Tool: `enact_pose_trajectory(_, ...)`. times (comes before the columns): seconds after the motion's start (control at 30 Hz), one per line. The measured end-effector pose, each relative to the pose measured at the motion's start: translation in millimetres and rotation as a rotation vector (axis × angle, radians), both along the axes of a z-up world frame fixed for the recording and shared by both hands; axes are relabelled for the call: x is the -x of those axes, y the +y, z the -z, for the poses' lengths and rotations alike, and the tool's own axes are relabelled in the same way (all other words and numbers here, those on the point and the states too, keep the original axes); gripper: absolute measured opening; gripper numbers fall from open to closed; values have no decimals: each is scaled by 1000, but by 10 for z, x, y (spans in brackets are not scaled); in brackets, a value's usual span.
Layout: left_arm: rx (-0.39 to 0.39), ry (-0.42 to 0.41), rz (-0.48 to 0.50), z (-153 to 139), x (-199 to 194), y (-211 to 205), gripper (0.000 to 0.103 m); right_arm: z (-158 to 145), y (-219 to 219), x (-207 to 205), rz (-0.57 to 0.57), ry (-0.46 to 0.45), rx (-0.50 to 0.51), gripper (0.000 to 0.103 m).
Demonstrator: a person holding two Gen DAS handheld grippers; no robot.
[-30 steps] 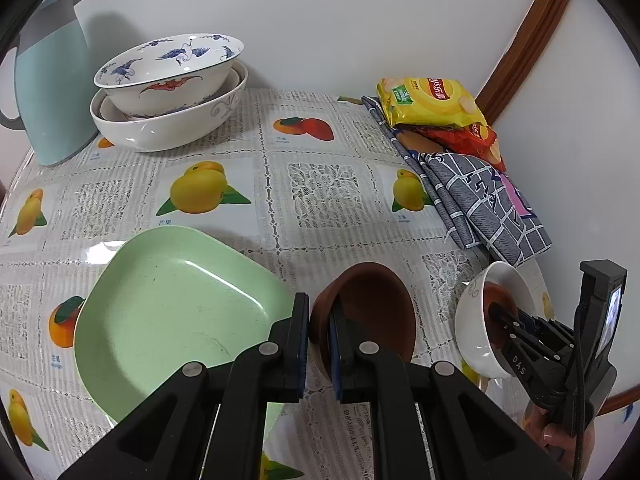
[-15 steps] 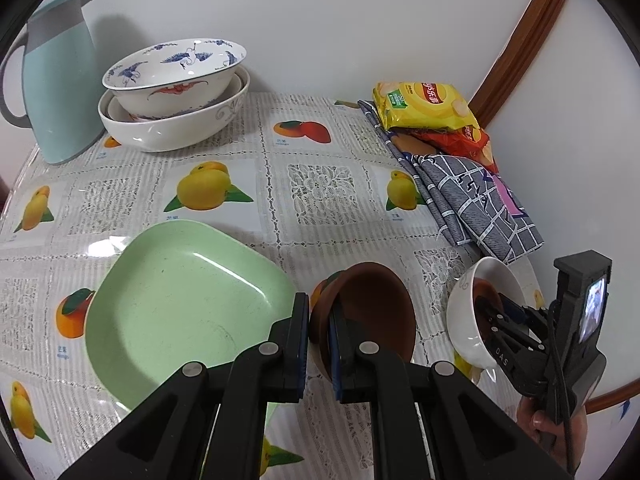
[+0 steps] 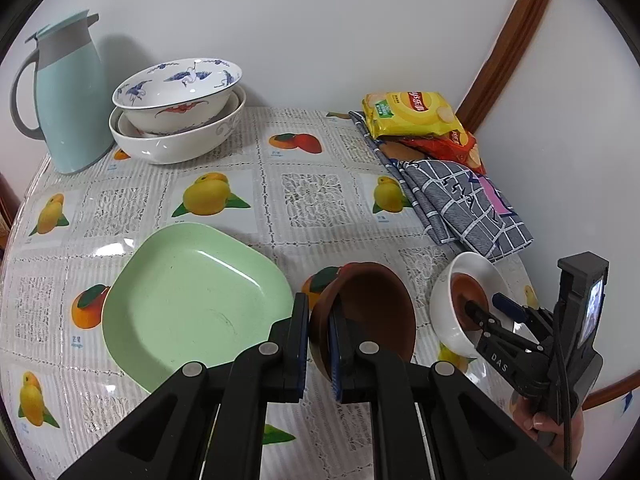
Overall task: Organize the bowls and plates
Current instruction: 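Open the right gripper and release the clay bowl, then carry the left gripper's clay bowl over the white bowl and lower it in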
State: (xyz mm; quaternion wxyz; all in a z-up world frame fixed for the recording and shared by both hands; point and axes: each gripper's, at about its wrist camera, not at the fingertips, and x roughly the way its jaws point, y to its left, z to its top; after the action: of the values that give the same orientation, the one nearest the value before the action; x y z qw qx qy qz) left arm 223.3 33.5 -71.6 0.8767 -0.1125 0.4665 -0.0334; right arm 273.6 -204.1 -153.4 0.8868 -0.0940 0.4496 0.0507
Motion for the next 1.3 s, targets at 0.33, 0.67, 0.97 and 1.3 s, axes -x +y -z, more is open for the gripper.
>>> enact_pose_trajectory(0.33,-21,-7,25,-81,42,-326,9,-245,-149,303,-9,-66,-41,48)
enact_pose_trajectory(0.67,25,-27,44,-98,54,-697,9,-465,-628,671,35,-135,-53,55)
enact_pose_trajectory(0.97,31,-11,78,49,-68,-1088,9,-498,-1082,887,97,-169,-71,56)
enact_pose_trajectory(1.3,13,26,91,248,-321,-1404,9,-352,-1272,997,109,-186,-21,56)
